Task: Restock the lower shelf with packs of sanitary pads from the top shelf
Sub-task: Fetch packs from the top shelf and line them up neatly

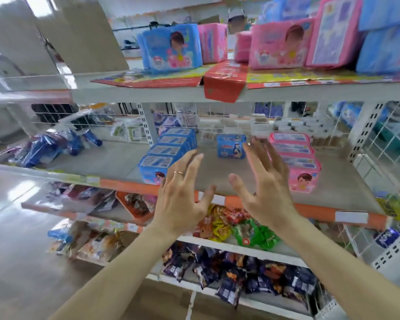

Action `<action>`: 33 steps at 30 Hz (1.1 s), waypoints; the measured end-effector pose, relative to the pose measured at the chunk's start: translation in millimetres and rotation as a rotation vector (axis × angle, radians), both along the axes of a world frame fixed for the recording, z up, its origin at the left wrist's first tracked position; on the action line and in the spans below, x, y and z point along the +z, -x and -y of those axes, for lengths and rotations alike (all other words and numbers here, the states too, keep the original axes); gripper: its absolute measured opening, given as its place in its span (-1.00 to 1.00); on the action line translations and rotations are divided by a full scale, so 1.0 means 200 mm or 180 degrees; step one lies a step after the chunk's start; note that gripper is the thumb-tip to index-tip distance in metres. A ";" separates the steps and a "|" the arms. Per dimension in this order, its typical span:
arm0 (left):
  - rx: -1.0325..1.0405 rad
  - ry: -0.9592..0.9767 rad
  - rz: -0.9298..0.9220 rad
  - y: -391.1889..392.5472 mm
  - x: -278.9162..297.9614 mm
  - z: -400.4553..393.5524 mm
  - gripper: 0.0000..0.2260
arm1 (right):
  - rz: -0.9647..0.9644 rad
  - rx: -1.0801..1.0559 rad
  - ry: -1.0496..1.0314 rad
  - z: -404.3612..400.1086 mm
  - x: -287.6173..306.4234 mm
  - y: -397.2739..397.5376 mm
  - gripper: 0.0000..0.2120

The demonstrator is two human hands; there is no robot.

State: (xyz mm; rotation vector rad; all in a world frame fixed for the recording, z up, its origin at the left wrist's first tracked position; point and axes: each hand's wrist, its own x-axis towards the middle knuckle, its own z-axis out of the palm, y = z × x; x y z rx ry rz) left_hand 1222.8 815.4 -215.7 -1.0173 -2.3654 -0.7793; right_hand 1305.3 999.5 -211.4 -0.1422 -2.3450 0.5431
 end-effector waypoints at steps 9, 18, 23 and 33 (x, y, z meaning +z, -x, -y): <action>-0.0183 -0.0072 -0.0132 -0.05 0.03 0.11 -0.38 | -0.0209 -0.0223 -0.0169 0.13 0.09 -0.13 -0.32; -0.0514 -0.0130 -0.0157 -0.14 0.01 -0.04 -0.39 | 0.0016 -0.0542 -0.0176 0.00 0.06 -0.32 -0.29; -0.0548 -0.0163 -0.0194 -0.15 0.07 -0.15 -0.39 | -0.0071 -0.0553 -0.0214 -0.12 0.15 -0.33 -0.30; -0.0663 -0.0243 -0.0251 -0.19 0.24 -0.48 -0.40 | -0.0227 -0.0460 -0.0258 -0.40 0.31 -0.36 -0.31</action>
